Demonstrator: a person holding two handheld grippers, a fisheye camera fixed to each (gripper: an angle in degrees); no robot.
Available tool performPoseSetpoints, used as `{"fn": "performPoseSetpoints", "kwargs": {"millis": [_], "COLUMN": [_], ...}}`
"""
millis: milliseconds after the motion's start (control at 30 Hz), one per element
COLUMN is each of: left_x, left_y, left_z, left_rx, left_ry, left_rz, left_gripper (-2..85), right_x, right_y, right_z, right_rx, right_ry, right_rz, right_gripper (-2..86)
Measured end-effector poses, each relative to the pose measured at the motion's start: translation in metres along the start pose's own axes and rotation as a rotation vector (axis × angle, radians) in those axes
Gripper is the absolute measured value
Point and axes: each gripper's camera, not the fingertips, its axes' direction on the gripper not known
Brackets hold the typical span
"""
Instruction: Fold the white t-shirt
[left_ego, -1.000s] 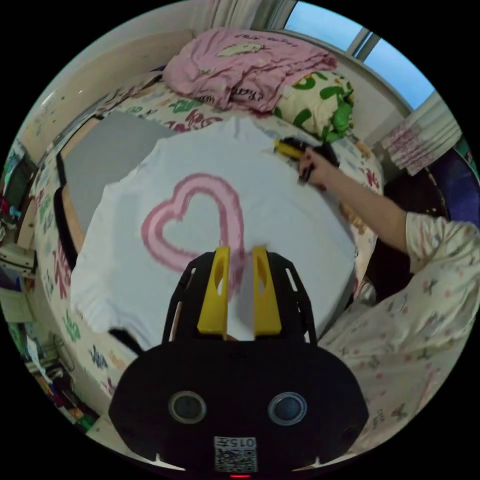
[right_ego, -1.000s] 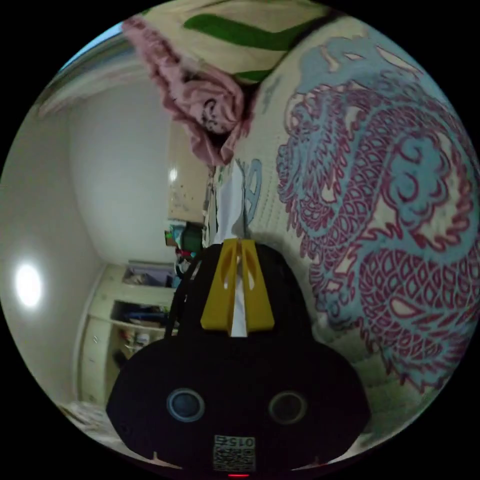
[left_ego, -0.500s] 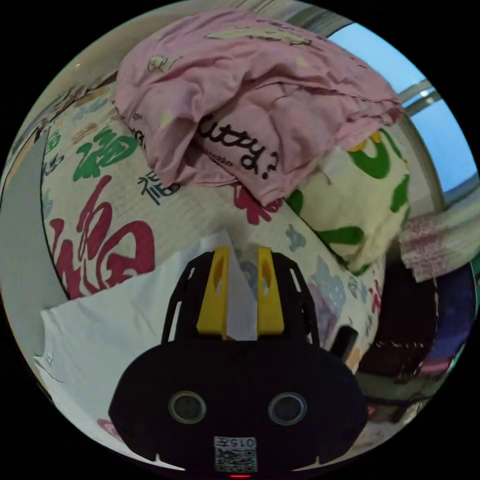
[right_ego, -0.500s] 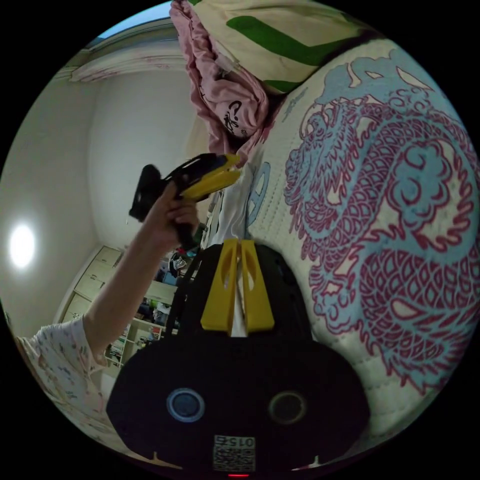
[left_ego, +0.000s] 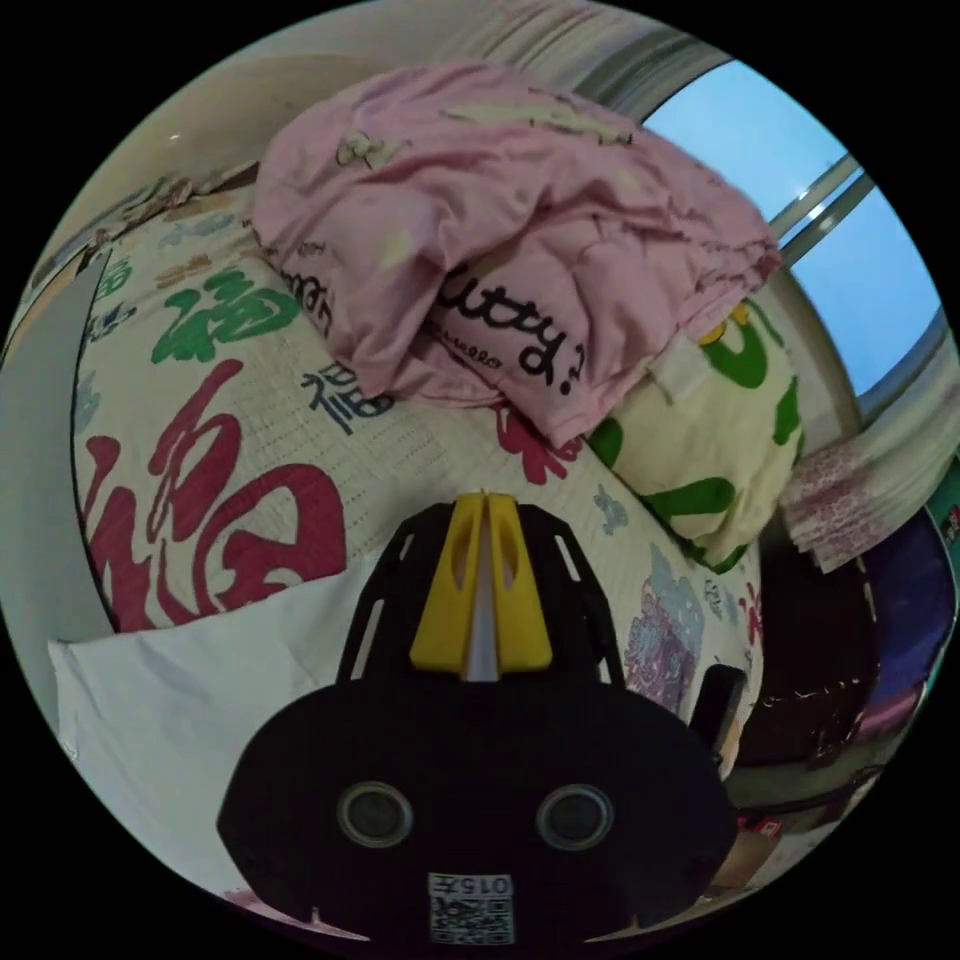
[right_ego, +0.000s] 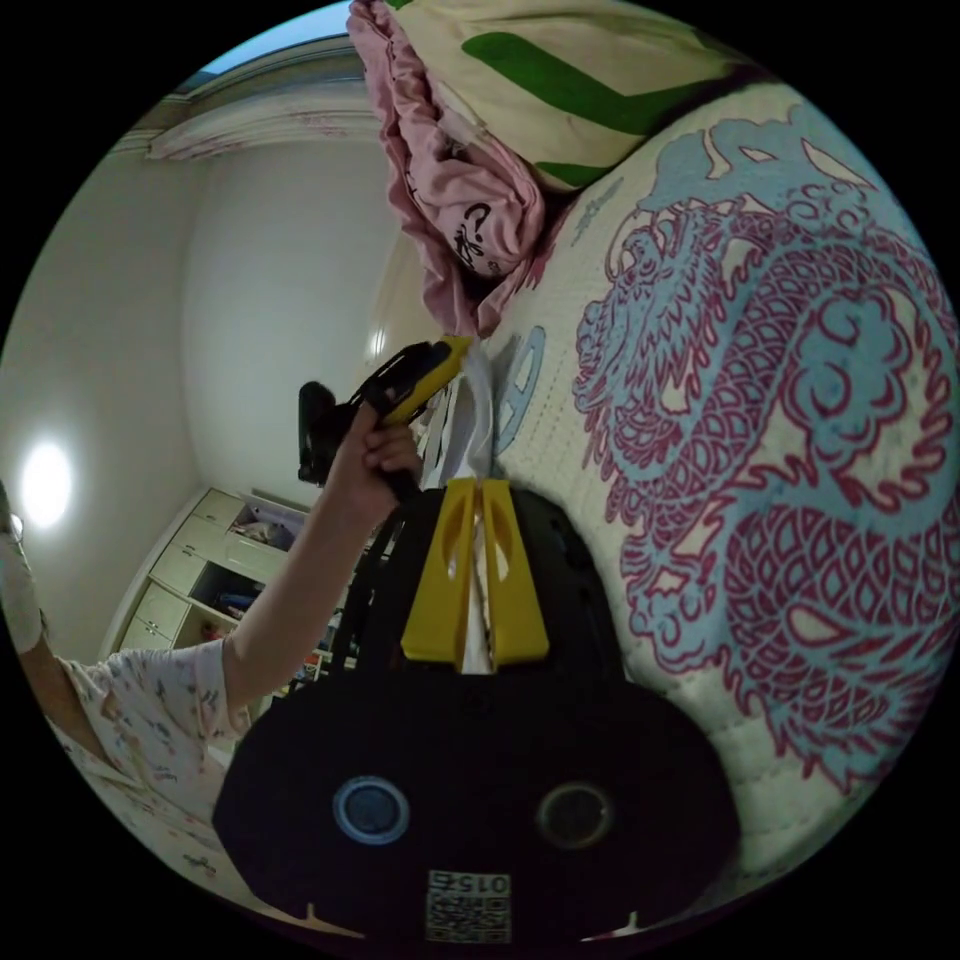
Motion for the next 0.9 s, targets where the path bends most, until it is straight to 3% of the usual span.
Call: {"fn": "performPoseSetpoints", "kwargs": {"millis": [200, 367, 567, 667, 767, 900], "left_x": [-0.044, -0.062, -0.081, -0.085, -0.088, -0.084], "left_y": [0.089, 0.189, 0.319, 0.365, 0.401, 0.446], "left_z": [-0.071, -0.141, -0.183, -0.179, -0.16, -0.142], "left_rx": [0.171, 0.228, 0.203, 0.171, 0.093, 0.058], "left_ry": [0.03, 0.044, 0.013, -0.034, -0.096, -0.122], "left_rz": [-0.069, -0.079, -0.091, -0.079, -0.108, -0.129], "left_gripper": [-0.2, -0.2, -0.5, -0.6, -0.6, -0.6], "right_x": [0.041, 0.014, -0.012, 0.024, 0.07, 0.123], "right_y": [-0.004, 0.012, 0.076, 0.106, 0.118, 0.108], "right_z": [-0.005, -0.012, 0.057, 0.086, 0.105, 0.101], "right_rx": [0.01, -0.036, -0.448, -0.577, -0.622, -0.546], "right_ry": [-0.032, -0.152, 0.209, 0.241, 0.359, 0.402], "right_rz": [-0.021, -0.297, -0.666, -0.727, -0.717, -0.684], "right_gripper": [-0.5, 0.2, 1.1, 2.7, 5.6, 6.7]}}
